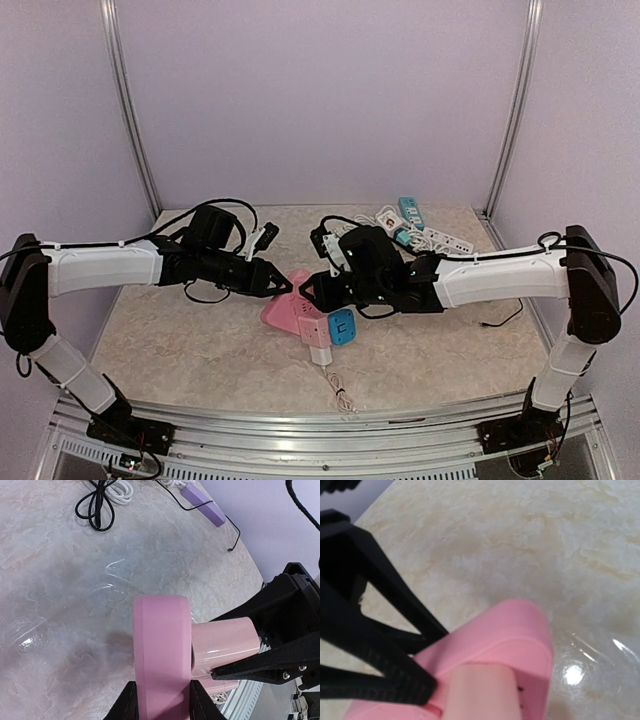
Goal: Pull the plug off the socket
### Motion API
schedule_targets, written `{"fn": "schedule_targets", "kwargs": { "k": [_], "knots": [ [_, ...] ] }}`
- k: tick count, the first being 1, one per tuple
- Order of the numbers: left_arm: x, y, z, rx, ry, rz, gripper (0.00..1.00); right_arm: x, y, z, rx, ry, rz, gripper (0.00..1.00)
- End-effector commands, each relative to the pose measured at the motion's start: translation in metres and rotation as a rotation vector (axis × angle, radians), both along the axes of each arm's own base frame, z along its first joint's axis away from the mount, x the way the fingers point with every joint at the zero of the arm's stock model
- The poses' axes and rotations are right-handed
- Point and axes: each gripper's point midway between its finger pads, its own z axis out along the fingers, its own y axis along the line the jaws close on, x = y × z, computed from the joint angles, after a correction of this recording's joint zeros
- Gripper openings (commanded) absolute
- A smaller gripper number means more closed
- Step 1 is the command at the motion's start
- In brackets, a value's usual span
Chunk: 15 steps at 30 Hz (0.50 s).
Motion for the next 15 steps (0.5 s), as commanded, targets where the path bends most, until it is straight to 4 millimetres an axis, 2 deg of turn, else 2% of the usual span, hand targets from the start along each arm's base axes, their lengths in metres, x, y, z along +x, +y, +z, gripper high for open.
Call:
{"fn": "schedule_targets", "kwargs": {
  "k": [1, 4, 15],
  "knots": [
    [0.0028, -0.0104, 0.0222, -0.072, -0.060, -0.042, 0.12, -0.0022, -0.0013, 0.0098, 0.022, -0.018, -0.006, 0.07],
    [0.0020, -0.0112, 0.0227, -0.076, -0.059, -0.049, 0.12, -0.0027, -0.0005, 0.0102, 0.026, -0.017, -0.004, 0.00],
    [0.0014, -0.0118, 0.0221, -0.074, -0.063, -0.060, 0.12, -0.0066, 0.0039, 0.0135, 0.065, -0.013, 0.025, 0.00]
  ]
}}
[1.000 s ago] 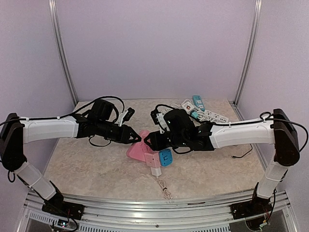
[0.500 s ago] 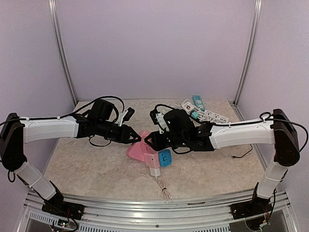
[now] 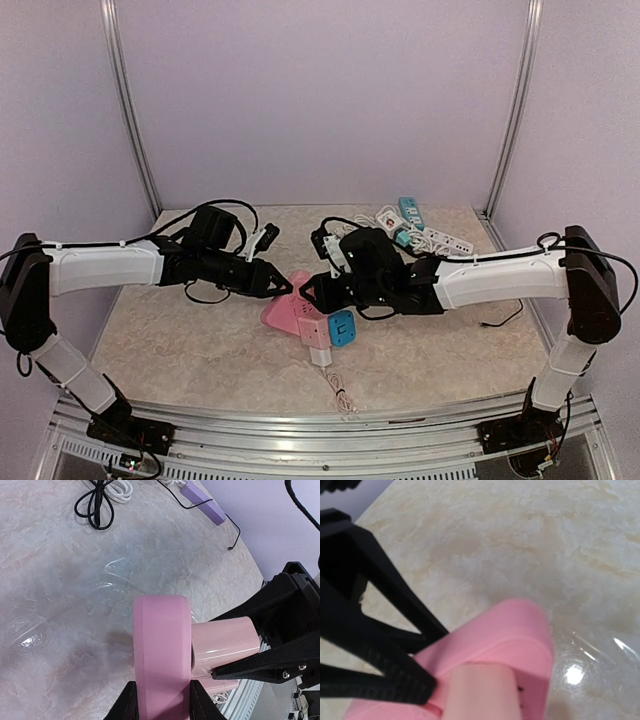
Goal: Pull the plug off the socket
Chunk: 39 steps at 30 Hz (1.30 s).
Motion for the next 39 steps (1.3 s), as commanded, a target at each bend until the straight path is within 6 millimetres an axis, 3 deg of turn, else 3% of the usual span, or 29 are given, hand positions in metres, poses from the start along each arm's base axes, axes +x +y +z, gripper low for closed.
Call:
{"fn": "schedule_targets", "kwargs": {
  "k": [1, 12, 23, 39],
  "knots": [
    [0.002, -0.011, 0.024, -0.076, -0.063, -0.053, 0.12, -0.007, 0.004, 0.016, 0.065, -0.017, 0.027, 0.00],
    [-0.002, -0.012, 0.032, -0.098, -0.085, -0.078, 0.12, -0.016, 0.008, 0.022, 0.134, -0.001, 0.133, 0.00],
    [0.001, -0.011, 0.023, -0.078, -0.054, -0.042, 0.07, -0.008, 0.004, 0.014, 0.092, 0.006, 0.065, 0.00],
    [0.008, -0.007, 0.008, -0.035, -0.018, 0.006, 0.07, -0.001, 0.004, 0.000, -0.153, -0.059, -0.098, 0.00]
  ]
}}
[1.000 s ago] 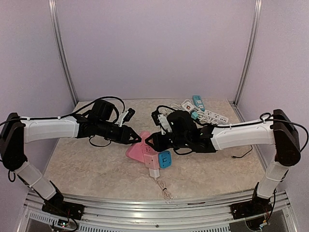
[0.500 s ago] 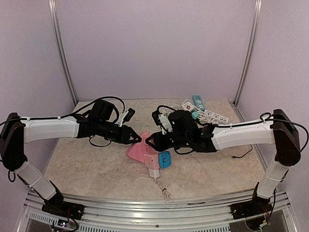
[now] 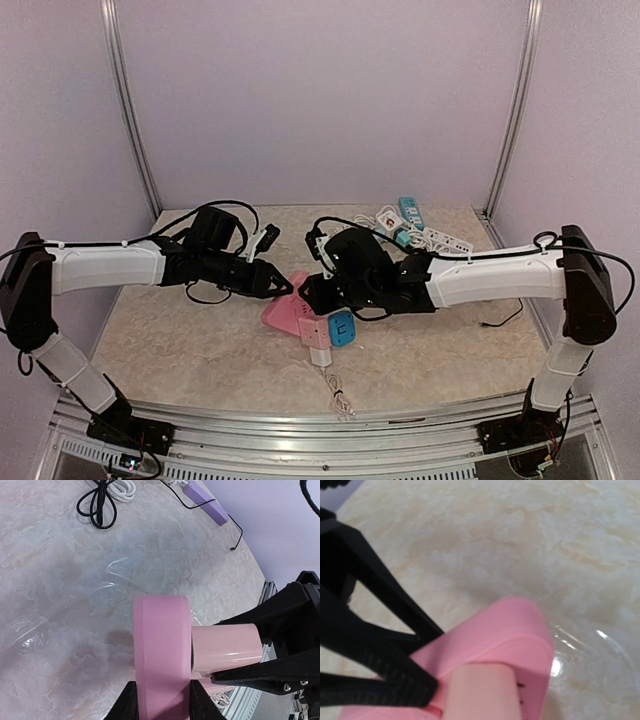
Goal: Pull the plug off the socket
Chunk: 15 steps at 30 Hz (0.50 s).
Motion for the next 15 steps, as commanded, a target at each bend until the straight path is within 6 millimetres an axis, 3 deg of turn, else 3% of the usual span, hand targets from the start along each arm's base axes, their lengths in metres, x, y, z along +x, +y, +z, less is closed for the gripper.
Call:
{"fn": "schedule_targets", "kwargs": {
  "k": [1, 15],
  "knots": [
    [0.0060, -0.0065, 0.0109, -0.037, -0.023, 0.002, 0.07, 0.0022, 0.0011, -0.0002, -0.091, -0.050, -0.054, 0.00],
    [0.0086, -0.0043, 0.0109, -0.025, -0.028, 0.012, 0.07, 0.0022, -0.0011, -0.0006, -0.149, -0.076, -0.102, 0.00]
  ]
}}
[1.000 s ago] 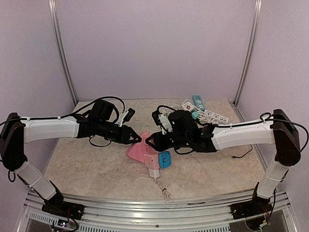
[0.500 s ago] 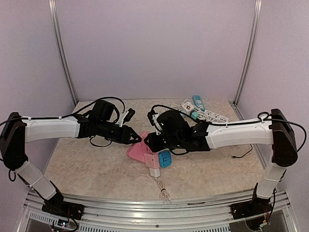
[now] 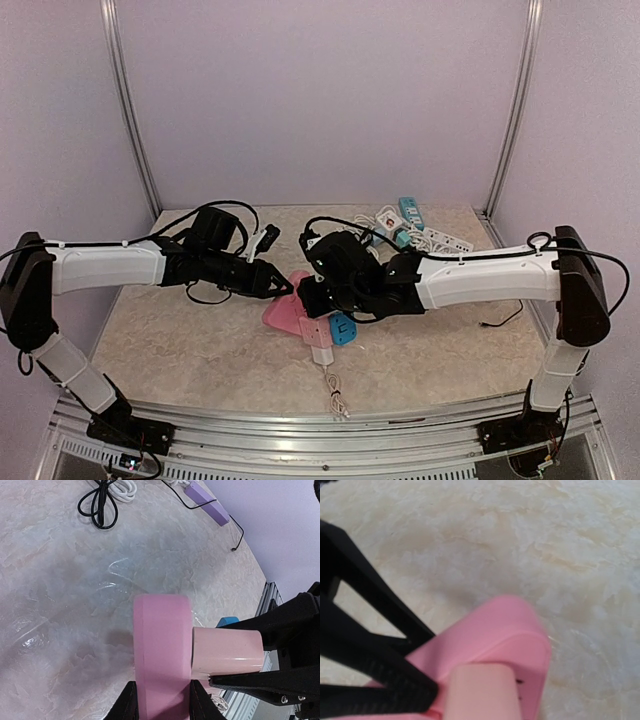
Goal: Pull the plug off the socket
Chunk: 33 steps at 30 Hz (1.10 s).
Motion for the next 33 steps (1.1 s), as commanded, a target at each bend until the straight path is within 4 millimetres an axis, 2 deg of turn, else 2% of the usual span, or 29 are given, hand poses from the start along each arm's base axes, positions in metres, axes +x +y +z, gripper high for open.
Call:
{"fn": "schedule_targets", "kwargs": {
  "k": [1, 8, 18, 33],
  "knots": [
    [0.007, -0.005, 0.012, -0.028, -0.027, 0.005, 0.07, 0.001, -0.002, 0.001, -0.031, -0.022, -0.011, 0.00],
    [0.008, -0.005, 0.012, -0.031, -0.029, -0.006, 0.07, -0.006, 0.003, 0.012, 0.078, -0.014, 0.062, 0.00],
    [0.005, -0.007, 0.018, -0.055, -0.045, -0.030, 0.07, -0.010, -0.003, 0.022, 0.253, 0.034, 0.194, 0.00],
    [0.006, -0.006, 0.017, -0.043, -0.045, -0.019, 0.07, -0.013, 0.000, 0.017, 0.279, 0.059, 0.214, 0.00]
  ]
}}
